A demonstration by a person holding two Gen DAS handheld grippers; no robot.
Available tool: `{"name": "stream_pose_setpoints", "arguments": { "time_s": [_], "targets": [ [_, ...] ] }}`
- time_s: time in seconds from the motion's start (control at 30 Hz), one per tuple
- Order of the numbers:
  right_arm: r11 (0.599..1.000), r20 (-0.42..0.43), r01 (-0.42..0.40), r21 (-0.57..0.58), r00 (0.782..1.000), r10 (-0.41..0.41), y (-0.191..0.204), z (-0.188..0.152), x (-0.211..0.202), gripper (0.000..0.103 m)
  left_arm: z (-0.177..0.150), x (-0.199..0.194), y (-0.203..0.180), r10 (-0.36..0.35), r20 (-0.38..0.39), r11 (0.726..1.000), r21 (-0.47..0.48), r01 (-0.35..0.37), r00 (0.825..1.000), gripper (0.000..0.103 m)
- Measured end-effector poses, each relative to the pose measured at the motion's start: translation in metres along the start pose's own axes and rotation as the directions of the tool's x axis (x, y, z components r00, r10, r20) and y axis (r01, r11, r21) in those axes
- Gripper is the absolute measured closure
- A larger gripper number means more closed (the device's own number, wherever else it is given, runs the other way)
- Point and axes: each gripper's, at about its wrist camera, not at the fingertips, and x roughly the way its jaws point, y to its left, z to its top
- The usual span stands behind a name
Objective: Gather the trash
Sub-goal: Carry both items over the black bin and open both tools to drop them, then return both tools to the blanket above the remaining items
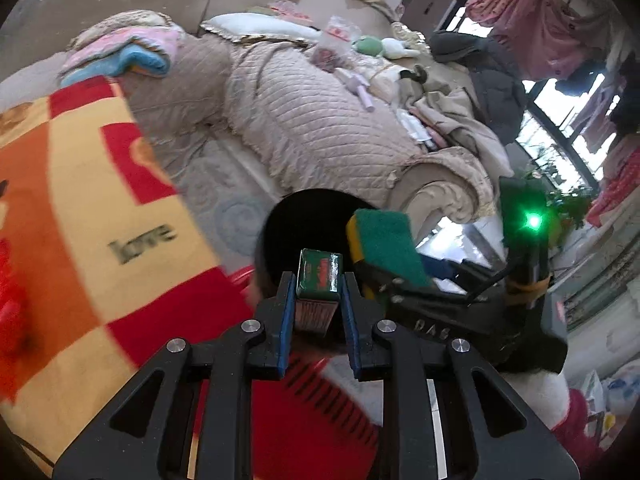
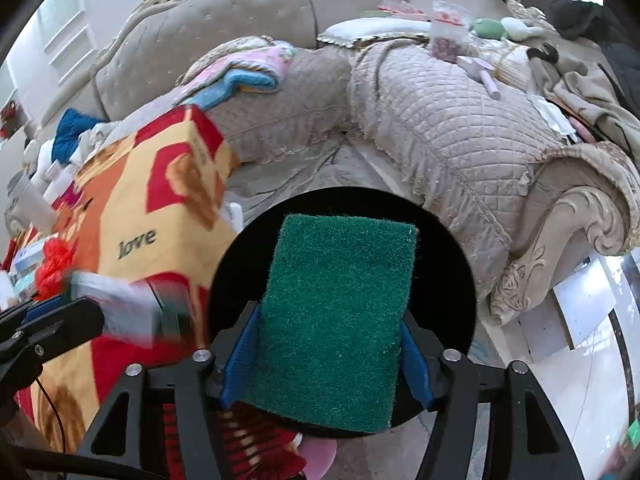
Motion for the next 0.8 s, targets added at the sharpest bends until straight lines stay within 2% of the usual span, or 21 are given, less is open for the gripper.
{"name": "stream_pose_setpoints", "arguments": {
  "time_s": [0.03, 0.07, 0.1, 0.17, 0.3, 0.47, 0.63, 0.8],
  "targets": [
    [1.000, 0.002, 0.000, 0.014, 1.000, 0.000, -0.004, 0.000, 0.001, 0.031, 0.001, 0.005, -0.001, -0.018, -0.004, 1.000, -0.003, 0.018, 1.000, 0.069],
    [0.999, 0.005, 0.003, 0.034, 1.000, -0.003, -0.008, 0.000, 0.000, 0.029, 0.001, 0.007, -0.001, -0.026, -0.009, 1.000, -0.008, 0.026, 1.000, 0.054],
    [0.999, 0.009, 0.002, 0.054, 1.000, -0.002, -0.012, -0.002, 0.000, 0.029, 0.000, 0.009, -0.001, -0.031, -0.011, 0.999, -0.016, 0.031, 0.999, 0.049],
    [0.998, 0.006, -0.012, 0.068, 1.000, 0.012, -0.015, -0.006, -0.001, 0.029, -0.001, 0.008, -0.002, -0.038, -0.012, 0.999, -0.016, 0.038, 0.999, 0.049],
    [0.999, -0.015, -0.002, 0.042, 1.000, 0.003, -0.012, -0.013, 0.002, 0.029, -0.006, 0.002, 0.003, 0.017, -0.018, 1.000, -0.003, -0.017, 1.000, 0.049],
    [0.999, 0.001, -0.021, 0.034, 1.000, 0.021, -0.004, -0.017, -0.003, 0.028, -0.018, -0.008, 0.014, 0.100, -0.002, 0.995, -0.013, -0.100, 0.995, 0.049],
    [1.000, 0.006, -0.020, 0.008, 1.000, 0.020, 0.012, -0.020, -0.007, 0.028, -0.030, -0.020, 0.030, 0.201, 0.011, 0.979, -0.033, -0.200, 0.980, 0.049],
    [0.999, 0.015, -0.039, -0.024, 0.999, 0.040, 0.033, -0.022, -0.014, 0.027, -0.044, -0.041, 0.043, 0.272, 0.035, 0.962, -0.047, -0.271, 0.962, 0.049]
  ]
}}
